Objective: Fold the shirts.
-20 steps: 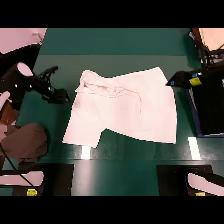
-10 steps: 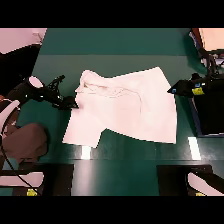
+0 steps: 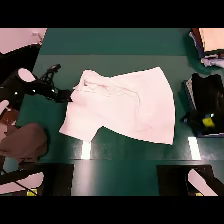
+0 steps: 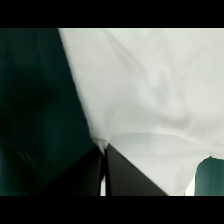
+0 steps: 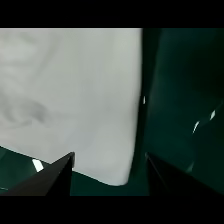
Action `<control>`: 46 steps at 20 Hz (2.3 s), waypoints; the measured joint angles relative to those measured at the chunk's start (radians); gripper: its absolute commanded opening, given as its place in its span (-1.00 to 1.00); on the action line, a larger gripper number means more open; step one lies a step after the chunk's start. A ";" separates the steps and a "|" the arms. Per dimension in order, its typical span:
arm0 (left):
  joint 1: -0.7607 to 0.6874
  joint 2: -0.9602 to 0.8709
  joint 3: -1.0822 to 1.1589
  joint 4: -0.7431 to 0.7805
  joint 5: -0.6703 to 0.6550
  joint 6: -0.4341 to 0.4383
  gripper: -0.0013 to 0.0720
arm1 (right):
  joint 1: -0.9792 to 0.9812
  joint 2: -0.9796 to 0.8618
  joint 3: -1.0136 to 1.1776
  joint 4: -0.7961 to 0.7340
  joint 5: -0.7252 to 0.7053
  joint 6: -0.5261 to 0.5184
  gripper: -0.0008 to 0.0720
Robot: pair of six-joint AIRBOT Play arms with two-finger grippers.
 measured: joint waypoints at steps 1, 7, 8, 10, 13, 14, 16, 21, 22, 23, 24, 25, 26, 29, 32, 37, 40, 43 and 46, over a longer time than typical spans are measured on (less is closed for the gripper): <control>0.000 0.016 0.002 0.005 0.002 0.000 -0.91 | -0.015 0.011 -0.060 -0.009 0.005 0.003 0.45; 0.000 0.053 0.008 0.018 0.008 0.000 -0.90 | 0.049 0.034 -0.265 0.055 -0.060 0.013 0.33; 0.000 0.055 0.009 0.018 0.008 0.000 -0.90 | 0.071 0.035 -0.277 0.061 -0.069 0.016 0.30; 0.000 0.058 0.009 0.021 0.008 0.000 -0.90 | 0.108 0.037 -0.292 0.074 -0.084 0.023 0.10; 0.000 0.059 0.009 0.023 0.007 0.000 -0.91 | 0.147 0.037 -0.302 0.075 -0.118 0.031 -0.92; 0.000 0.059 0.009 0.023 0.003 0.000 -0.91 | 0.159 0.037 -0.304 0.077 -0.122 0.034 -0.93; 0.000 0.063 0.018 0.026 -0.012 -0.002 -0.91 | 0.181 0.039 -0.292 0.077 -0.125 0.034 -0.93; 0.000 0.164 0.169 0.034 -0.061 -0.021 -0.91 | 0.220 0.121 -0.052 0.080 -0.118 0.034 -0.93; 0.000 0.200 0.227 0.035 -0.066 -0.026 -0.91 | 0.223 0.145 0.027 0.081 -0.127 0.034 -0.93; 0.000 0.237 0.290 0.036 -0.071 -0.033 -0.91 | 0.223 0.170 0.121 0.081 -0.138 0.034 -0.93; 0.000 0.272 0.351 0.037 -0.074 -0.041 -0.91 | 0.222 0.189 0.211 0.080 -0.149 0.034 -0.93; 0.000 0.306 0.414 0.037 -0.076 -0.050 -0.91 | 0.215 0.205 0.302 0.081 -0.154 0.034 -0.93; 0.000 0.340 0.483 0.037 -0.079 -0.062 -0.91 | 0.203 0.218 0.399 0.080 -0.159 0.034 -0.93; 0.000 0.427 0.669 0.037 -0.080 -0.101 -0.91 | 0.152 0.238 0.655 0.081 -0.153 0.023 -0.93; 0.000 0.478 0.846 0.036 -0.084 -0.146 -0.91 | 0.069 0.245 0.865 0.080 -0.124 0.013 -0.93; 0.000 0.501 0.982 0.042 -0.076 -0.195 -0.91 | -0.058 0.198 1.132 0.088 -0.044 -0.005 -0.93; -0.001 0.472 0.917 0.083 -0.082 -0.211 -0.91 | -0.037 0.090 1.239 0.087 0.034 0.008 -0.93; -0.001 0.375 0.824 0.121 -0.121 -0.216 -0.91 | 0.050 -0.056 1.238 0.065 0.108 0.042 -0.93; -0.002 0.215 0.758 0.150 -0.160 -0.216 -0.91 | 0.145 -0.219 1.162 -0.013 0.156 0.076 -0.93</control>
